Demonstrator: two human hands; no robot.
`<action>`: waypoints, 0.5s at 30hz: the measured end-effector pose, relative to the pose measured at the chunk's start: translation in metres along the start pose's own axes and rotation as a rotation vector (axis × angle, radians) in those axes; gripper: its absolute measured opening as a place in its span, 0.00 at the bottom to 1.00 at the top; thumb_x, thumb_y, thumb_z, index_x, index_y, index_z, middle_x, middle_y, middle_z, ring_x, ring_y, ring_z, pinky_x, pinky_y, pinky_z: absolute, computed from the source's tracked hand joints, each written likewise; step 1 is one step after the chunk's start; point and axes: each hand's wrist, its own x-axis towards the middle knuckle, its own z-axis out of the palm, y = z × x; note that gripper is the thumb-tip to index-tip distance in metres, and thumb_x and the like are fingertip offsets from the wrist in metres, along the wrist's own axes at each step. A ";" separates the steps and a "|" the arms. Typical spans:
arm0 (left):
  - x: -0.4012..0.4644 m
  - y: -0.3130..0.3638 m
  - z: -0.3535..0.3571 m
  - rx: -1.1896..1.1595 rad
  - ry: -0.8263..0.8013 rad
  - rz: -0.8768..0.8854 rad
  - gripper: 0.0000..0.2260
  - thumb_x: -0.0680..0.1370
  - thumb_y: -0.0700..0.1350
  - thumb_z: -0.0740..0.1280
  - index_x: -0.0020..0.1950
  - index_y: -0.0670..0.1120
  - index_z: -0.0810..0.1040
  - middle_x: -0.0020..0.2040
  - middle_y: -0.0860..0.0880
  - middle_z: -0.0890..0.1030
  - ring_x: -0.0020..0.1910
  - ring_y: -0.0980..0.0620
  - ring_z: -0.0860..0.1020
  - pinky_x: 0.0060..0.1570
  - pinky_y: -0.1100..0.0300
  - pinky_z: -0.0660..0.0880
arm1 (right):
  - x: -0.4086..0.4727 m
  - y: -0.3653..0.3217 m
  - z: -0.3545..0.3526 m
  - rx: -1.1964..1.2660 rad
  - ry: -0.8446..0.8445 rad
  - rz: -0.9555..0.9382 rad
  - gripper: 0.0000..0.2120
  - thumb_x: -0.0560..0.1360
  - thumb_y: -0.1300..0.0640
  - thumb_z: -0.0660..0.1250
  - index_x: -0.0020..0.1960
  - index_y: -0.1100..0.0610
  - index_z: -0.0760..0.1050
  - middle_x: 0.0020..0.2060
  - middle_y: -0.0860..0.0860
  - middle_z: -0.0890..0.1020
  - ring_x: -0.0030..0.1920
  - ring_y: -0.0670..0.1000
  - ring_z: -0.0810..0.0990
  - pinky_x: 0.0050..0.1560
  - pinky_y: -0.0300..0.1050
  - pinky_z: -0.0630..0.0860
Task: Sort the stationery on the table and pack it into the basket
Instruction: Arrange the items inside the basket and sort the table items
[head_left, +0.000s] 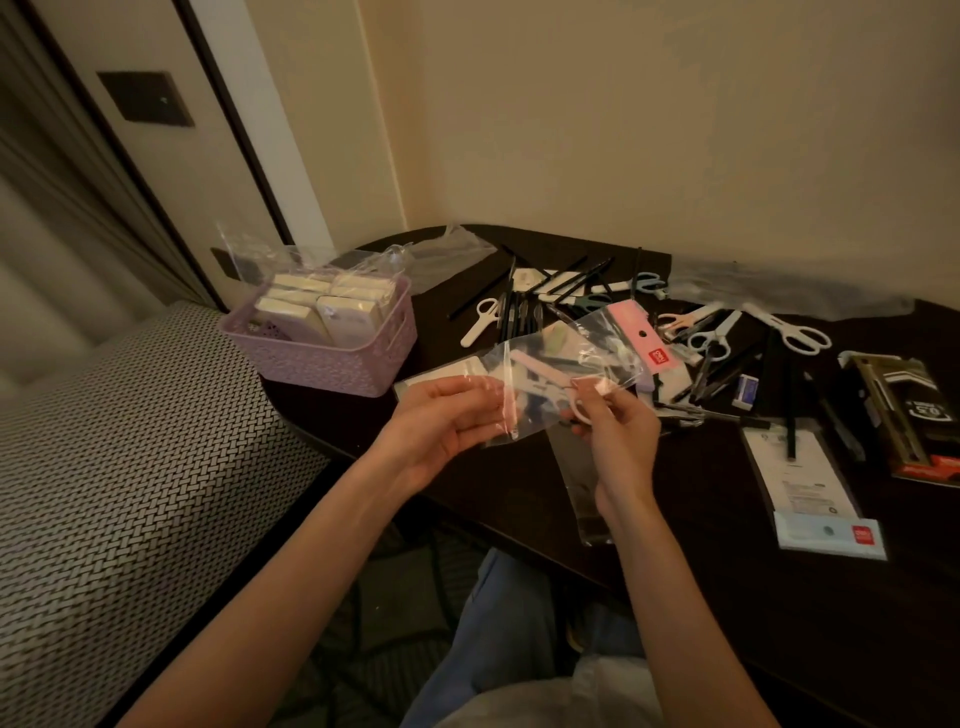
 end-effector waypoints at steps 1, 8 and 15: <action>-0.001 0.000 -0.002 -0.003 0.007 0.005 0.10 0.72 0.35 0.70 0.53 0.37 0.80 0.48 0.40 0.84 0.45 0.47 0.84 0.45 0.56 0.82 | -0.001 0.000 0.001 0.008 -0.005 0.004 0.06 0.78 0.58 0.66 0.50 0.56 0.81 0.46 0.53 0.83 0.40 0.44 0.80 0.34 0.30 0.75; -0.006 -0.001 -0.011 0.100 0.136 0.147 0.08 0.71 0.35 0.72 0.50 0.37 0.80 0.46 0.40 0.84 0.43 0.48 0.84 0.44 0.57 0.82 | 0.000 0.000 0.004 -0.077 -0.082 0.023 0.06 0.78 0.57 0.65 0.50 0.57 0.81 0.43 0.51 0.82 0.38 0.42 0.80 0.32 0.29 0.73; 0.002 -0.002 -0.019 0.556 0.731 0.833 0.05 0.73 0.37 0.72 0.46 0.44 0.79 0.39 0.54 0.80 0.36 0.63 0.78 0.40 0.71 0.74 | -0.001 -0.012 -0.011 -0.273 -0.015 -0.143 0.09 0.78 0.64 0.65 0.54 0.58 0.81 0.51 0.51 0.81 0.39 0.43 0.81 0.38 0.34 0.77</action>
